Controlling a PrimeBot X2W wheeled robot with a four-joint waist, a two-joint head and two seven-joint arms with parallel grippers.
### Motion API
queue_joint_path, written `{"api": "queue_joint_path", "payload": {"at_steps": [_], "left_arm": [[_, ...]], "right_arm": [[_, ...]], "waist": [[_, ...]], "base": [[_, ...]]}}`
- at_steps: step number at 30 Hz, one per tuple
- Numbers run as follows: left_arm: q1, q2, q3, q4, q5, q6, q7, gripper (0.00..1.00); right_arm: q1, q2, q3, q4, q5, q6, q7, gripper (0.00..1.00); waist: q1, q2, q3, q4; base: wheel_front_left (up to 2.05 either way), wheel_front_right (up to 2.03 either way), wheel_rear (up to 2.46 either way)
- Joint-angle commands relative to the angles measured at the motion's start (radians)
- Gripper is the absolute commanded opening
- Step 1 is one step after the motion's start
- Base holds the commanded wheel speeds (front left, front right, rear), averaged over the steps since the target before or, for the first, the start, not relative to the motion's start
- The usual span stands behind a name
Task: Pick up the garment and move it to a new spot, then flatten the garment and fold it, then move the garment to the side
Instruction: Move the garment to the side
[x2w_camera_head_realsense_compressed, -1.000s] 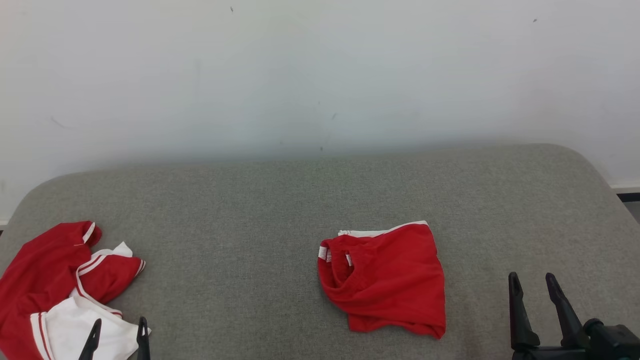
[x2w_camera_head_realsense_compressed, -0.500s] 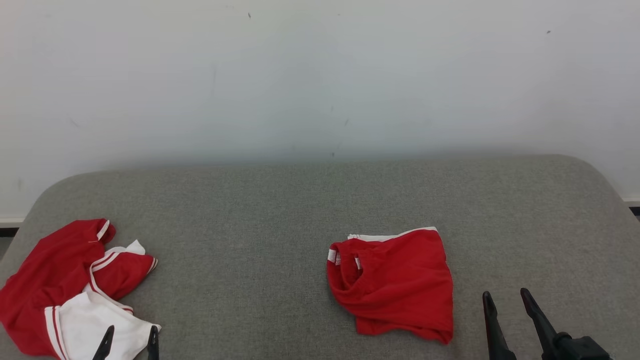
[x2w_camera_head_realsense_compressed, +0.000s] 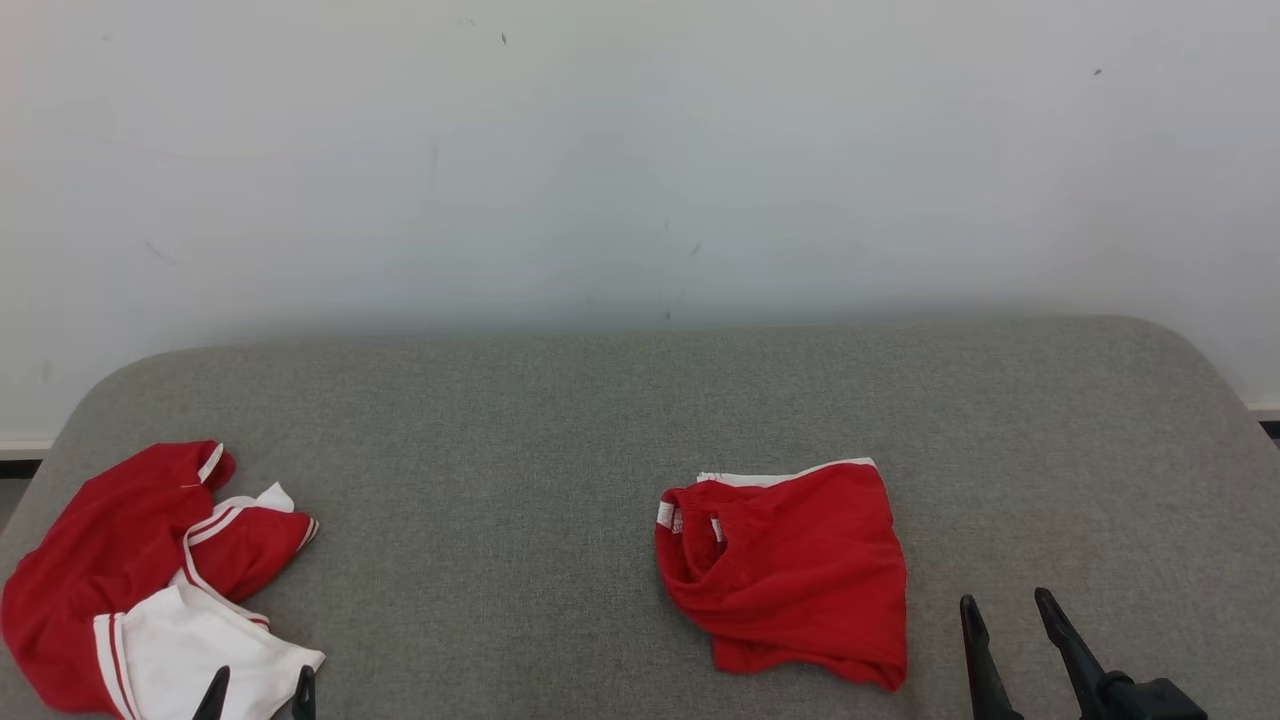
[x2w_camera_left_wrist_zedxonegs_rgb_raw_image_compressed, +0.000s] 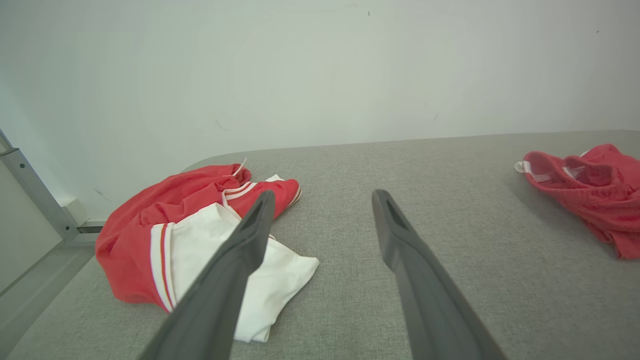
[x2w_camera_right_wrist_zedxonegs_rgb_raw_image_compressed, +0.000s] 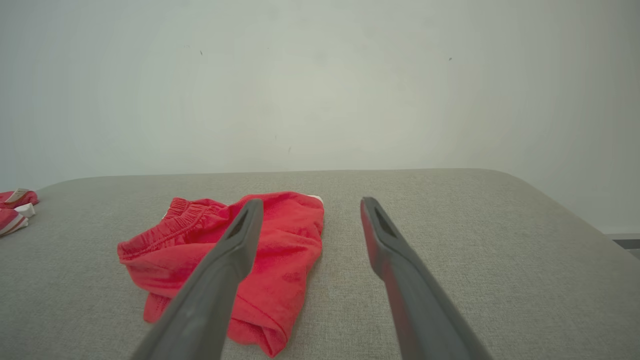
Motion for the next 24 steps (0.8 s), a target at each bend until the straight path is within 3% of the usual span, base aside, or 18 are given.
{"api": "queue_joint_path", "payload": {"at_steps": [1,24], "left_arm": [[0.008,0.009,-0.003,0.004,-0.011,-0.007,-0.003,1.00],[0.010,0.022,-0.010,0.018,-0.027,-0.005,-0.003,1.00]], "right_arm": [[-0.002,0.003,-0.003,0.003,-0.002,-0.002,0.000,1.00],[0.007,0.010,-0.017,0.018,-0.010,-0.002,0.000,1.00]], "waist": [[0.0001,0.0000,0.000,-0.001],[0.0001,0.0000,0.005,-0.005]], "base": [[0.00,0.00,0.00],[0.00,0.00,0.00]]}}
